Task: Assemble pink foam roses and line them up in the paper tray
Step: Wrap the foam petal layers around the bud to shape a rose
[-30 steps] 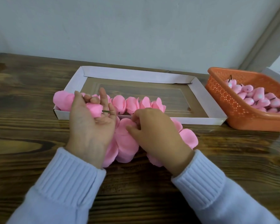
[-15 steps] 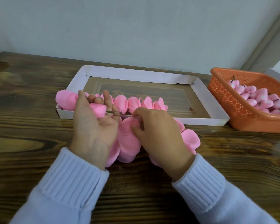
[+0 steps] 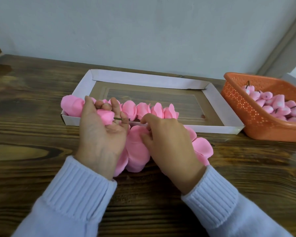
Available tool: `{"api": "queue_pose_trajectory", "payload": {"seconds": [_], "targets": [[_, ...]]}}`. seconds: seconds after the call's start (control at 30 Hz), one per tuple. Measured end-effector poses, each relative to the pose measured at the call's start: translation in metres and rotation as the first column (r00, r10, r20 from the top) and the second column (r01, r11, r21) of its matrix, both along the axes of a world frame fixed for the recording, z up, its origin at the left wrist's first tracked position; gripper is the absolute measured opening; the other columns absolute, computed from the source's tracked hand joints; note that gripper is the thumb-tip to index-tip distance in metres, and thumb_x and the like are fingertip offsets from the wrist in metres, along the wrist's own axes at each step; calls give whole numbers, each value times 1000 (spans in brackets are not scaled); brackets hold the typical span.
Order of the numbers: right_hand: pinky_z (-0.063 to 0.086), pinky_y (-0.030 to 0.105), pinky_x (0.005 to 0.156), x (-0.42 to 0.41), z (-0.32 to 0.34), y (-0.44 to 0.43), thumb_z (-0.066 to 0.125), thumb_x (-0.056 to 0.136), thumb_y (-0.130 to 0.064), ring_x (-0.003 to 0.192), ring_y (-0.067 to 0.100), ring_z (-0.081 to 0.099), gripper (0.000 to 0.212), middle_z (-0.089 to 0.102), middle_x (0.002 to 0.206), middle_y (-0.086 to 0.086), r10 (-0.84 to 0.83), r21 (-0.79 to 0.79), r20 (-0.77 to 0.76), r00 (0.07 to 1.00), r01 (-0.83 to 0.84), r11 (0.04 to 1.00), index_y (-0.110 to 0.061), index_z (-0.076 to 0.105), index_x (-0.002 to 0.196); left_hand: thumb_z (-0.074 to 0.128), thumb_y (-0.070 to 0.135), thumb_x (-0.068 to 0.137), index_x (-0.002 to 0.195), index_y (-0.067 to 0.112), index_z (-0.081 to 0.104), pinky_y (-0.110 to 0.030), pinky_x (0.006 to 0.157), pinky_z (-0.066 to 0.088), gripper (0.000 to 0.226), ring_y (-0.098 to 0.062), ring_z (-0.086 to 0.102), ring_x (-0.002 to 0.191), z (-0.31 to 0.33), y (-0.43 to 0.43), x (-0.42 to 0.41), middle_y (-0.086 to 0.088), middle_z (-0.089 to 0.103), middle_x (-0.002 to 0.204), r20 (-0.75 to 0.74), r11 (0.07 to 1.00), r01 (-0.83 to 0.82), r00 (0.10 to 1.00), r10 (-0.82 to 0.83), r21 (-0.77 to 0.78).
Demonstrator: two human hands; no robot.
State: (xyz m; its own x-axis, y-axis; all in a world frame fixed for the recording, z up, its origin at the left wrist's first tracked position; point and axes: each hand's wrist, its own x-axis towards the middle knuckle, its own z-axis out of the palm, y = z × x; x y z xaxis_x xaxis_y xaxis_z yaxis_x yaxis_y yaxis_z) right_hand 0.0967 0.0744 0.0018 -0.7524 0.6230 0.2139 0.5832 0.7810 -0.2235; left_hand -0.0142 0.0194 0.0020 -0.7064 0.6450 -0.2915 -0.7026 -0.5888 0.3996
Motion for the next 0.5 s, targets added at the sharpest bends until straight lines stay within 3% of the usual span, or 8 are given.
{"api": "queue_pose_trajectory", "payload": {"seconds": [0.1, 0.27, 0.5], "targets": [[51, 37, 72, -1, 1, 0, 49, 93, -15, 89, 27, 62, 31, 66, 95, 2, 21, -44, -33, 999, -22, 999, -22, 49, 123, 46, 44, 99, 64, 24, 46, -25, 71, 39, 40, -2, 64, 54, 0, 0, 0, 12, 47, 46, -6, 1000, -4, 1000, 4, -6], [49, 36, 77, 0, 1, 1, 47, 95, -17, 90, 22, 60, 18, 63, 99, 1, 37, -38, -5, 999, -37, 999, -17, 60, 108, 46, 43, 99, 64, 24, 47, -25, 68, 38, 41, -3, 65, 55, 0, -1, 0, 11, 46, 45, -7, 1000, -19, 1000, 19, -13], [47, 37, 76, 0, 1, -1, 49, 93, -12, 94, 23, 58, 29, 61, 106, 1, 112, -7, -33, 993, -112, 994, -20, 61, 118, 47, 43, 99, 64, 23, 47, -25, 70, 38, 41, -3, 64, 54, 0, -1, 1, 11, 46, 45, -10, 1000, -19, 1000, 19, -14]]}}
